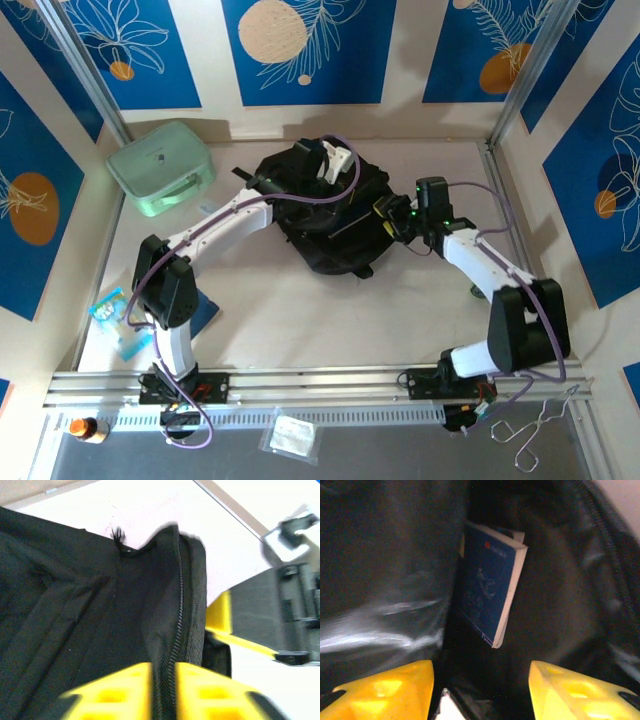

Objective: Pack the student bag

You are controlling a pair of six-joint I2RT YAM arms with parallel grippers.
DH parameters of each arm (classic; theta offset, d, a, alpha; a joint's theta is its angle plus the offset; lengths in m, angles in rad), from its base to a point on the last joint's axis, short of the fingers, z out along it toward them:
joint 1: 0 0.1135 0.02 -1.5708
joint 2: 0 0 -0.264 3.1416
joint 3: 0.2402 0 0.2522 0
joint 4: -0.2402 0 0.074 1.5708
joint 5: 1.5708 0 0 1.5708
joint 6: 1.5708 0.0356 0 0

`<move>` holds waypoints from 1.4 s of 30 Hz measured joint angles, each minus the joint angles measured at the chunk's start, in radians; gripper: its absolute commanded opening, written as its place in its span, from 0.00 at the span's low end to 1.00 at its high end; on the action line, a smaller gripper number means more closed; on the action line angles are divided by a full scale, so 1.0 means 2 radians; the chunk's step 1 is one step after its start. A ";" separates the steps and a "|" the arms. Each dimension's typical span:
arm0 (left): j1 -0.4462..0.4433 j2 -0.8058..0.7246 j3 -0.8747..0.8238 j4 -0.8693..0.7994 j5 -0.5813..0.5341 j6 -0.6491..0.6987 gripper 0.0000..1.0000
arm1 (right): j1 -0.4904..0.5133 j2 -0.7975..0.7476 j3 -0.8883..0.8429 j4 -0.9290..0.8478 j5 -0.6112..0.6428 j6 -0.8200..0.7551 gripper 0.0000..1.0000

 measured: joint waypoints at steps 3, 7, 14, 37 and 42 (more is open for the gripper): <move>0.000 -0.001 -0.010 -0.004 -0.003 -0.014 0.58 | -0.013 -0.041 -0.001 -0.041 0.045 -0.016 0.65; 0.001 -0.019 -0.045 -0.022 -0.026 -0.038 0.77 | -0.028 -0.065 0.015 -0.089 0.097 -0.053 0.72; 0.036 -0.120 -0.164 -0.063 -0.109 -0.099 0.98 | -0.013 -0.045 0.064 -0.115 0.119 -0.117 0.87; 0.238 -0.324 -0.509 -0.103 -0.220 -0.366 1.00 | 0.047 0.042 0.118 -0.108 0.115 -0.158 0.82; 0.239 -0.336 -0.548 -0.074 -0.193 -0.410 0.99 | 0.045 0.043 0.118 -0.106 0.115 -0.154 0.81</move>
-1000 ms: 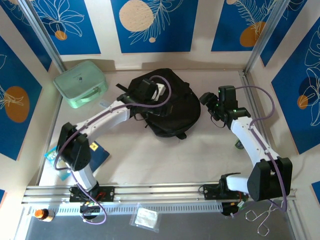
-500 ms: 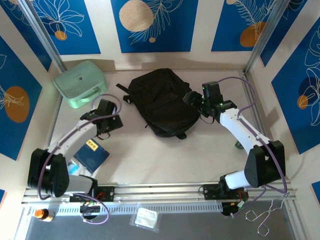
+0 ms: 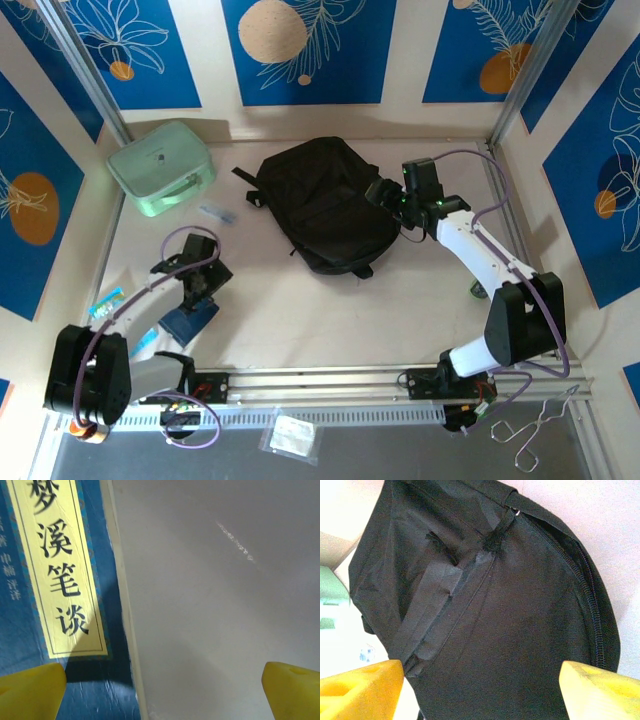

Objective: Pack the student bag

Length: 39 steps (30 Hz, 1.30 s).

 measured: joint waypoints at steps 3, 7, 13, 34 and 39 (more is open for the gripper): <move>0.000 0.001 -0.003 0.023 0.019 -0.010 0.98 | -0.005 0.000 0.000 0.000 0.000 0.003 0.81; -0.001 0.030 -0.004 0.066 0.048 -0.019 0.97 | -0.010 -0.004 -0.003 0.000 0.001 0.005 0.81; -0.021 0.078 0.021 0.121 0.071 -0.025 0.96 | -0.011 -0.007 -0.004 0.001 0.002 0.009 0.81; -0.117 0.193 0.140 0.170 0.193 0.037 0.96 | 0.032 0.003 0.015 -0.008 -0.011 -0.028 0.90; -0.038 0.141 0.140 0.133 0.200 0.079 1.00 | 0.105 0.062 0.084 -0.017 -0.023 -0.064 0.88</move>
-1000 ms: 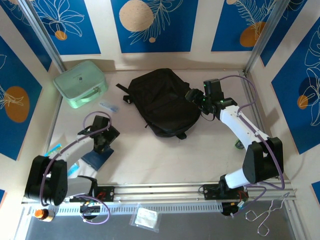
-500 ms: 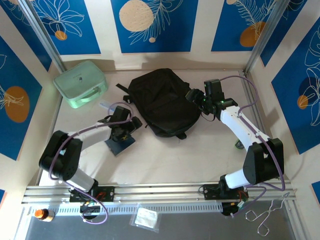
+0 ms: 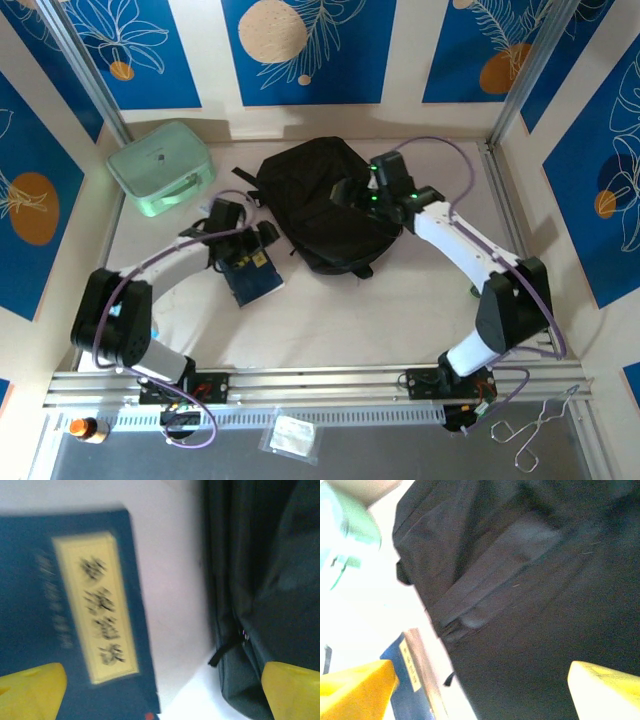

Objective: Pack the student bag

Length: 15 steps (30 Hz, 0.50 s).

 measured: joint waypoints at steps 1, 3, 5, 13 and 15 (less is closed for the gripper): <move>0.015 -0.011 0.000 -0.008 0.000 0.008 1.00 | 0.019 0.014 0.014 -0.002 -0.001 -0.006 0.87; 0.044 -0.027 0.000 -0.023 -0.001 0.026 1.00 | 0.051 0.042 0.036 -0.005 -0.003 -0.018 0.85; 0.068 -0.035 -0.003 -0.036 0.000 0.043 1.00 | 0.080 0.071 0.060 -0.014 -0.008 -0.028 0.83; 0.120 -0.037 -0.050 -0.072 0.013 0.094 0.84 | 0.161 0.209 0.177 -0.068 -0.041 -0.059 0.56; 0.121 -0.035 -0.055 -0.075 0.020 0.104 0.79 | 0.170 0.244 0.209 -0.086 -0.045 -0.066 0.45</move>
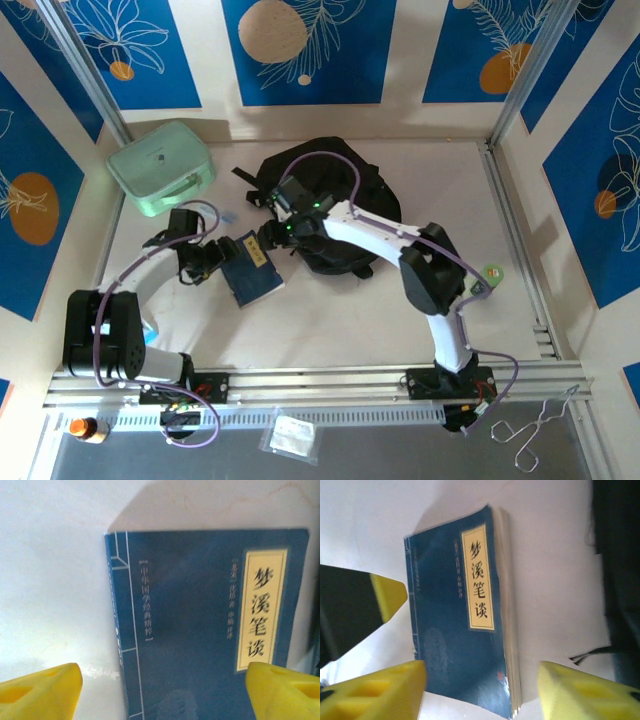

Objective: Pack the student bag

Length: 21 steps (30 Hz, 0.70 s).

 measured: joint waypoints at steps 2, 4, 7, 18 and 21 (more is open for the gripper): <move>0.001 0.003 -0.001 0.001 0.009 0.007 0.74 | 0.004 0.031 0.029 -0.020 -0.004 -0.005 0.39; 0.001 0.009 -0.003 0.002 0.015 0.014 0.72 | 0.006 0.064 0.060 -0.041 -0.007 -0.006 0.36; 0.001 0.018 -0.005 0.001 0.020 0.020 0.66 | 0.005 0.094 0.084 -0.059 -0.009 -0.007 0.32; 0.001 0.046 -0.006 0.002 0.036 0.027 0.51 | 0.005 0.138 0.114 -0.094 -0.018 -0.011 0.19; 0.002 0.051 -0.006 0.005 0.043 0.027 0.50 | 0.005 0.143 0.114 -0.094 -0.021 -0.011 0.18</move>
